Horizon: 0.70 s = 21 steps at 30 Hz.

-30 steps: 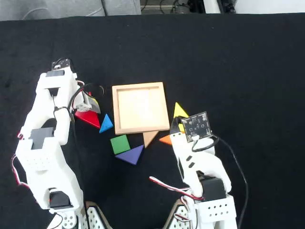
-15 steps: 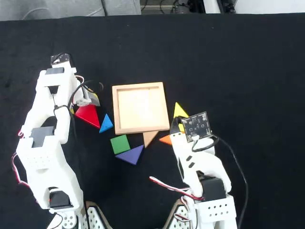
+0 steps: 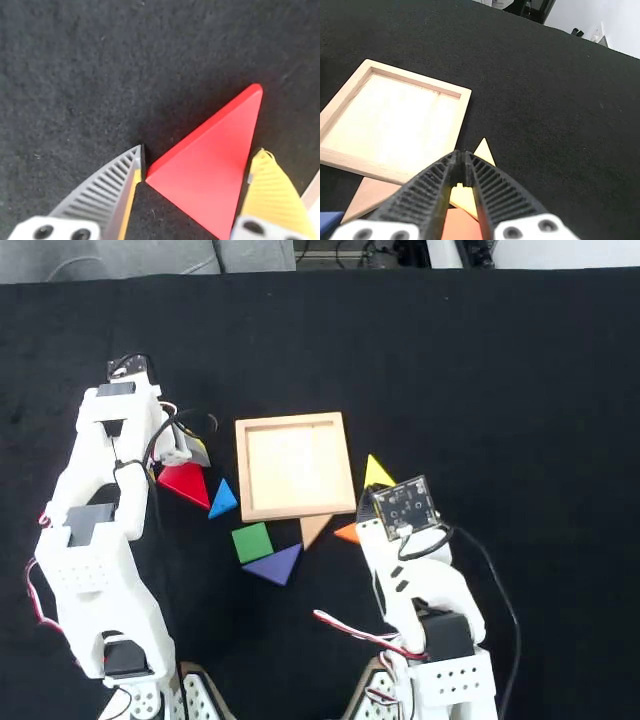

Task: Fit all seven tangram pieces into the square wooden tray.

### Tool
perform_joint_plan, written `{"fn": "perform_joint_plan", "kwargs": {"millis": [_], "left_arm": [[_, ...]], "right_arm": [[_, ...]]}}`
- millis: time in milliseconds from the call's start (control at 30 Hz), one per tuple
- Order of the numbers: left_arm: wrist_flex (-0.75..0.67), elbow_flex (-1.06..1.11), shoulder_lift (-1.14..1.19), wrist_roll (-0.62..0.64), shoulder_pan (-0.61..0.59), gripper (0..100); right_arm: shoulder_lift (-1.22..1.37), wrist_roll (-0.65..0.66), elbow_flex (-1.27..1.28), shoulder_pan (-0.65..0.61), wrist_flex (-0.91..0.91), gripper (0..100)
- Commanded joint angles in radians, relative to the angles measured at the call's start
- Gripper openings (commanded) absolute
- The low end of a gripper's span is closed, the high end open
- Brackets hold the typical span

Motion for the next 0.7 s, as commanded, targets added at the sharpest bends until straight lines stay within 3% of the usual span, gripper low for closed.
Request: {"fn": "perform_joint_plan", "kwargs": {"millis": [0, 433, 667], "left_arm": [[0.009, -0.031, 0.002, 0.008, 0.012, 33], [0.046, -0.087, 0.063, 0.012, 0.002, 33], [0.061, -0.101, 0.064, 0.015, -0.002, 16]], "right_arm": [[-0.071, 0.009, -0.002, 0.012, 0.006, 1.2], [-0.071, 0.009, -0.002, 0.012, 0.006, 1.2], [-0.071, 0.009, -0.002, 0.012, 0.006, 1.2]]}}
